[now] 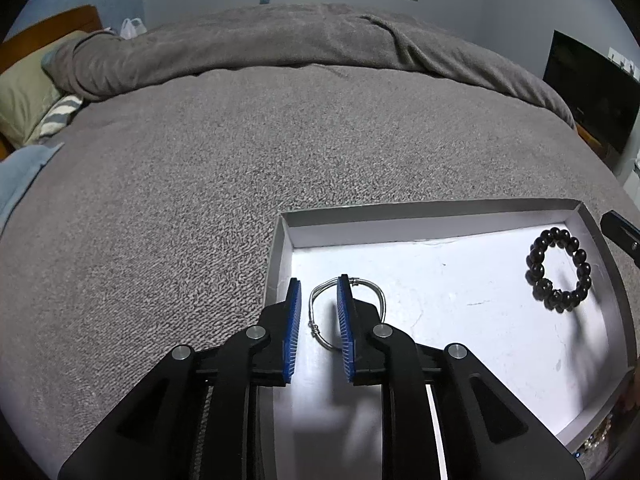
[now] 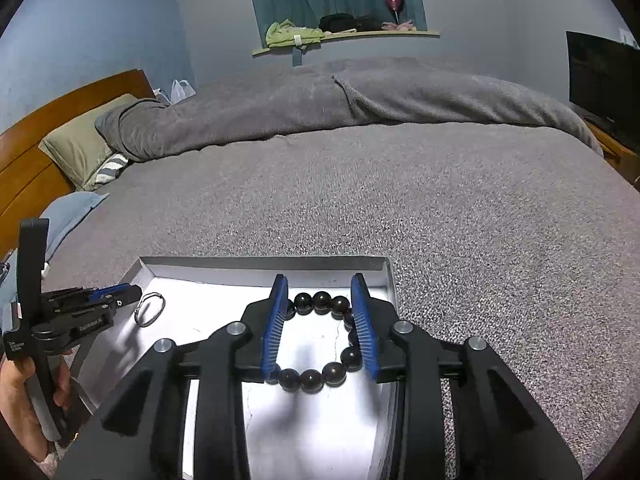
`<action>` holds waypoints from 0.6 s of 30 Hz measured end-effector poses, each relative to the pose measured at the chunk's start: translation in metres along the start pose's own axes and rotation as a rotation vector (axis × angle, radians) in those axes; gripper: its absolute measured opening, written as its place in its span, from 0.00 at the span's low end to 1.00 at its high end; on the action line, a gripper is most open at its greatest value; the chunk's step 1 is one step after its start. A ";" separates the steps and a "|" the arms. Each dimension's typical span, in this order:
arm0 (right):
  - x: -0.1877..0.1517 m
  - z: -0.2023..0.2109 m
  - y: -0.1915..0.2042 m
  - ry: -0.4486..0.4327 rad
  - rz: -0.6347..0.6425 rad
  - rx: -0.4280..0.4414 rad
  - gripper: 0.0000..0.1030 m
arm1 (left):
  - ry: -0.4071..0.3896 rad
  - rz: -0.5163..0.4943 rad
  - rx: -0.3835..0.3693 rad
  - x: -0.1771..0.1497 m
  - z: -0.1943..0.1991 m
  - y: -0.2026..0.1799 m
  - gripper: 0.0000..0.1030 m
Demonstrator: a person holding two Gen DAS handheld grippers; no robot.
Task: Organize jewelry
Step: 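Carry both bracelets into the box and open both tools to release, then lift both tools out of the box back over the pile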
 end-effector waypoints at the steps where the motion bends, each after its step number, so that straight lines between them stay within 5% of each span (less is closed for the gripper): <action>1: 0.001 0.002 0.000 -0.004 -0.004 0.000 0.36 | -0.007 0.001 0.001 0.001 0.002 0.000 0.27; 10: 0.002 0.032 0.002 -0.039 -0.027 -0.011 0.64 | -0.064 0.000 0.018 -0.004 0.032 -0.008 0.63; 13: -0.001 0.045 0.006 -0.054 -0.029 -0.014 0.82 | -0.076 0.007 0.010 -0.008 0.045 -0.011 0.65; 18: -0.011 0.067 0.012 -0.069 -0.029 -0.004 0.90 | -0.098 -0.009 0.031 -0.016 0.064 -0.018 0.73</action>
Point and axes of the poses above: each gripper's, at about its wrist camera, not at the fingertips, and z roughly against the way its jaws point, y to its left, x to its top, the point moved 4 cm from there along -z, roughly the way its jaws point, and after that the axes turned 2 degrees about x, right-handed, at the moved point
